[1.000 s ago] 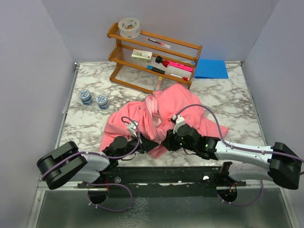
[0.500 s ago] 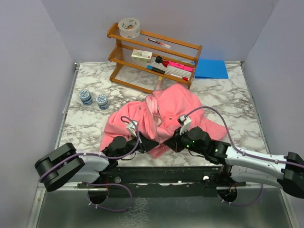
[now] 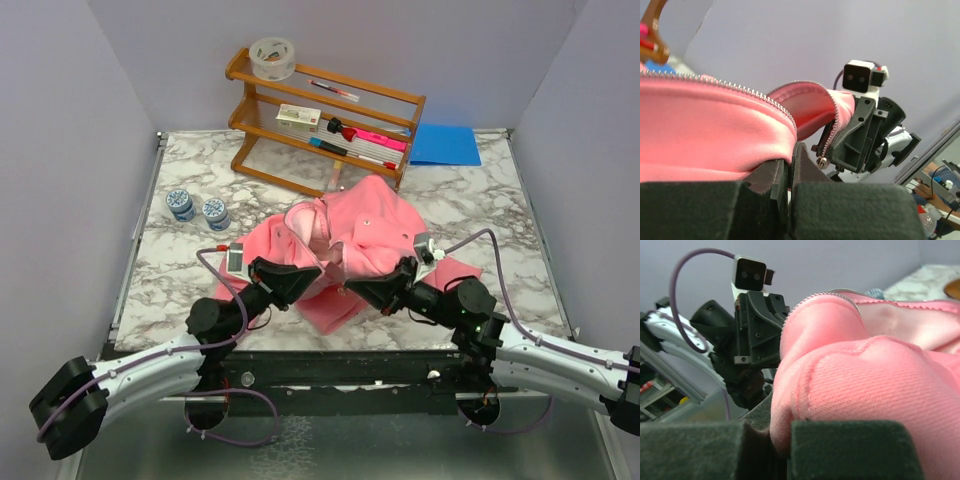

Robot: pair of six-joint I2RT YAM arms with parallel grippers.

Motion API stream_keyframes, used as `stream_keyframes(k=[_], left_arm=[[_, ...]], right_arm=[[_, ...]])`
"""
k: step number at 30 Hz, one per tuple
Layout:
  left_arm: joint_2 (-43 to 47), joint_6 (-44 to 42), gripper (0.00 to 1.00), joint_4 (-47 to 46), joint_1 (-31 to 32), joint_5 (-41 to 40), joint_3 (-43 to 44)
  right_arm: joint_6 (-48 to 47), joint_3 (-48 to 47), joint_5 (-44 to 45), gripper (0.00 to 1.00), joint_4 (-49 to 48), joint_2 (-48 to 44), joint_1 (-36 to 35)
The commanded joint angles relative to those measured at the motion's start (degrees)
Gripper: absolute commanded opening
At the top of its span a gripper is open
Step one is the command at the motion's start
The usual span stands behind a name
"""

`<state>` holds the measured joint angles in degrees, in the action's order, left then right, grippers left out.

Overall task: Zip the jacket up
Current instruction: Insert the zipper into the jacket.

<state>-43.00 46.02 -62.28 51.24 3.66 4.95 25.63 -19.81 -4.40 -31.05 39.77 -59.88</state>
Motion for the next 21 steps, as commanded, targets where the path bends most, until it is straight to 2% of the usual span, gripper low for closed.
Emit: stream_keyframes(k=[1,13,17,21], left_arm=[[3.0,-9.4,0.0,-5.1,0.2,4.4,2.9],[2.0,-11.6,0.0,-19.4,0.2,20.3,3.0],[1.5,-11.2,0.0,-22.7,0.1,23.7,3.3],[1.0,-10.7,0.0,-24.0,0.1,25.5,3.9]], right_arm=[[-0.9,0.3,-9.5,0.0,-18.0,2.8,0.3],[0.6,-4.7,-26.7,0.0,-22.1,7.5,4.3],[4.2,-7.7,-35.1,0.0,-22.5,10.5,7.2],[3.9,-9.2,-37.8,0.0,-22.6,12.5,7.9]])
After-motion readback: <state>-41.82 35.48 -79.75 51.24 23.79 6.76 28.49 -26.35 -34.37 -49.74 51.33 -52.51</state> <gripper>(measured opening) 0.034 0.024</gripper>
